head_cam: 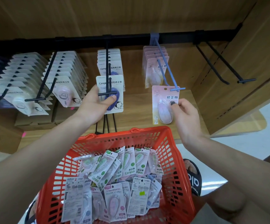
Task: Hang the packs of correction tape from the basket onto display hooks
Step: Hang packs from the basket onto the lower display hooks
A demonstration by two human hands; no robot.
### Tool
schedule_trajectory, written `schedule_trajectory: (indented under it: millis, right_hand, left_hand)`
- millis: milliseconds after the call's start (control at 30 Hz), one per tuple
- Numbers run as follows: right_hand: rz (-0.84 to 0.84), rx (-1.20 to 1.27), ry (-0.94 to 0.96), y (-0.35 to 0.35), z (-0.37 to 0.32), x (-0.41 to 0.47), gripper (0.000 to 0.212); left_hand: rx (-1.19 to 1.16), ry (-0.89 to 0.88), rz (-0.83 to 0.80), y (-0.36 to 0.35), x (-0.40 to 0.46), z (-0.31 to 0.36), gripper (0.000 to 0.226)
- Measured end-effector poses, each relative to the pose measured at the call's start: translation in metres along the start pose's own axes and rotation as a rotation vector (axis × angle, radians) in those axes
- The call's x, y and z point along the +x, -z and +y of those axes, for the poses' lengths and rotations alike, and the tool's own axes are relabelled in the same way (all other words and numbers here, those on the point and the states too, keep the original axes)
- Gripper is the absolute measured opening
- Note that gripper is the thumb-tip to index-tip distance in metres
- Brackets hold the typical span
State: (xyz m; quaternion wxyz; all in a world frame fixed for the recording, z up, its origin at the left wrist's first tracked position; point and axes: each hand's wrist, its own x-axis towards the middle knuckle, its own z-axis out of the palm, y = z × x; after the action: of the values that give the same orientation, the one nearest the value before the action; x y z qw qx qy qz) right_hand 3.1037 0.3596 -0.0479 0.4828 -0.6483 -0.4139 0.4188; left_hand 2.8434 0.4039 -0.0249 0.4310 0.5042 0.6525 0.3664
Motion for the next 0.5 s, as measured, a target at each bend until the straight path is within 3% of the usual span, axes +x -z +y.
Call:
schedule_trajectory:
  millis: [367, 500]
  right_hand:
    - [-0.009, -0.004, -0.054, -0.009, -0.008, 0.021, 0.018]
    - [-0.015, -0.017, -0.062, -0.027, -0.017, 0.053, 0.009]
  left_hand:
    - [0.196, -0.051, 0.002, -0.006, 0.022, 0.003, 0.042]
    - [0.321, -0.084, 0.014, -0.004, 0.033, 0.002, 0.036]
